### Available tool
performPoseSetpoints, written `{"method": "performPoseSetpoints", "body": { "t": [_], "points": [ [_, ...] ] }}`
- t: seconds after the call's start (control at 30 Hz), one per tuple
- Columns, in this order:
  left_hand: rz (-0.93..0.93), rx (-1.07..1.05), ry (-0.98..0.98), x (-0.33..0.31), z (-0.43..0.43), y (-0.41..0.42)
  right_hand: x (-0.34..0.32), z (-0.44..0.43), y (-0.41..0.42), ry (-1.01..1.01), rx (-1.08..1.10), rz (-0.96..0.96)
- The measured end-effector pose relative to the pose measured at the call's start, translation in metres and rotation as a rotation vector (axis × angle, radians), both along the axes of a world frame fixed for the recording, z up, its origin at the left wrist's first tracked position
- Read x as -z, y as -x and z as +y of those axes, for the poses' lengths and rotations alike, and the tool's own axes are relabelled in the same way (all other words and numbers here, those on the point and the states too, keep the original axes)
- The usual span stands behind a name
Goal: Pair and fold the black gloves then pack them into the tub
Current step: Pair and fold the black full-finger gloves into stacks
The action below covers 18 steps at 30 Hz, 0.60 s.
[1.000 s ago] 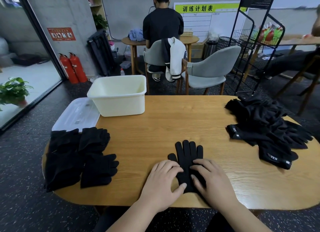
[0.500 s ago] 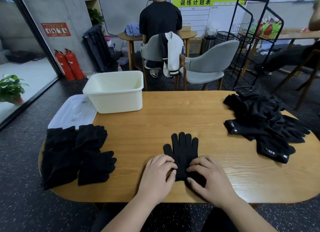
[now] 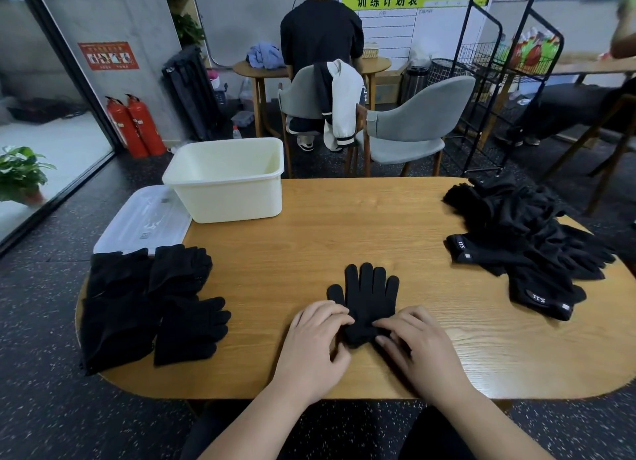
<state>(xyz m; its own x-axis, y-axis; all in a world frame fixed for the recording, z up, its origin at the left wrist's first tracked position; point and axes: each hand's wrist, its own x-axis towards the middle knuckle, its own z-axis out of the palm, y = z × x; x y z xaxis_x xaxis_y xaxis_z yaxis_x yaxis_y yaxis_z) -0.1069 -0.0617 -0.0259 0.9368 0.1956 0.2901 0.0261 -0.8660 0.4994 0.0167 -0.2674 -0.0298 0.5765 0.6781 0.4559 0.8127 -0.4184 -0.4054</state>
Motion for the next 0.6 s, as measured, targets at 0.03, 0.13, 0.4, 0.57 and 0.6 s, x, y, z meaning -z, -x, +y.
{"method": "performPoseSetpoints", "body": {
  "t": [0.03, 0.13, 0.4, 0.57, 0.6],
  "points": [
    [0.004, 0.015, -0.012, 0.0, 0.0, 0.0, 0.0, -0.001, 0.0, 0.002, -0.022, -0.006],
    [0.011, 0.032, -0.043, 0.002, 0.002, -0.001, -0.003, -0.002, 0.004, 0.016, -0.067, -0.004],
    [0.005, -0.038, 0.032, -0.003, 0.003, 0.0, 0.001, -0.001, -0.001, -0.014, -0.015, 0.09],
    [0.101, -0.111, 0.161, -0.004, 0.001, -0.001, -0.011, -0.005, 0.0, -0.099, 0.059, 0.352],
    [0.105, -0.123, 0.183, -0.006, 0.001, -0.001, -0.013, -0.005, -0.001, -0.127, 0.084, 0.4]
  ]
}}
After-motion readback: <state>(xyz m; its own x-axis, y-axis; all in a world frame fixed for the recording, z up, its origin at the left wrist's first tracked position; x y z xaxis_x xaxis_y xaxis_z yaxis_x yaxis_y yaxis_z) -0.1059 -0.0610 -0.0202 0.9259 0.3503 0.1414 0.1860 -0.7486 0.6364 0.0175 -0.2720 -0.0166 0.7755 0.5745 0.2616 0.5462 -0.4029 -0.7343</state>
